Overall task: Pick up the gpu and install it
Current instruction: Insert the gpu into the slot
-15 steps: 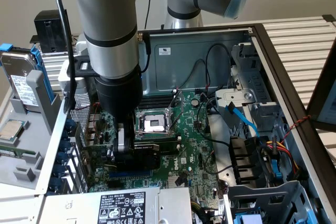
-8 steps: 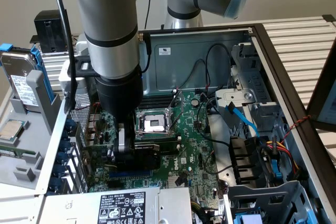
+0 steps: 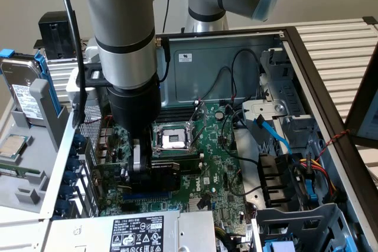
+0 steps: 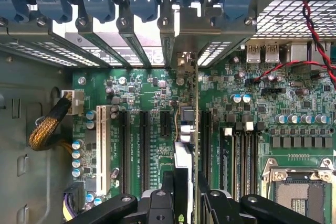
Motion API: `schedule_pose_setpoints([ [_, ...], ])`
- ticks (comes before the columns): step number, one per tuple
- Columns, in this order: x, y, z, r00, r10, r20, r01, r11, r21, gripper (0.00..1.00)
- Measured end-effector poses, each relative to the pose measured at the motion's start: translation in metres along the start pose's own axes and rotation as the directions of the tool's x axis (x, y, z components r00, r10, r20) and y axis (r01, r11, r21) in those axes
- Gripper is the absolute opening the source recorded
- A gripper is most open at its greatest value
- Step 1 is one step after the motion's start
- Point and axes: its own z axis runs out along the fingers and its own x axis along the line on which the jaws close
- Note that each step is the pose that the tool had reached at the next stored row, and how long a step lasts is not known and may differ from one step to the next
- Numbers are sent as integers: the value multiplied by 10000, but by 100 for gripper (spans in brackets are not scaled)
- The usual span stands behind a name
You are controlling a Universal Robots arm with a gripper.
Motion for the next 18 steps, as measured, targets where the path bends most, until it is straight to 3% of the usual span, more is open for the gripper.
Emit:
schedule_pose_setpoints([
  [18, 0, 0, 0, 9999, -157, 0, 157, 9999, 1, 27],
])
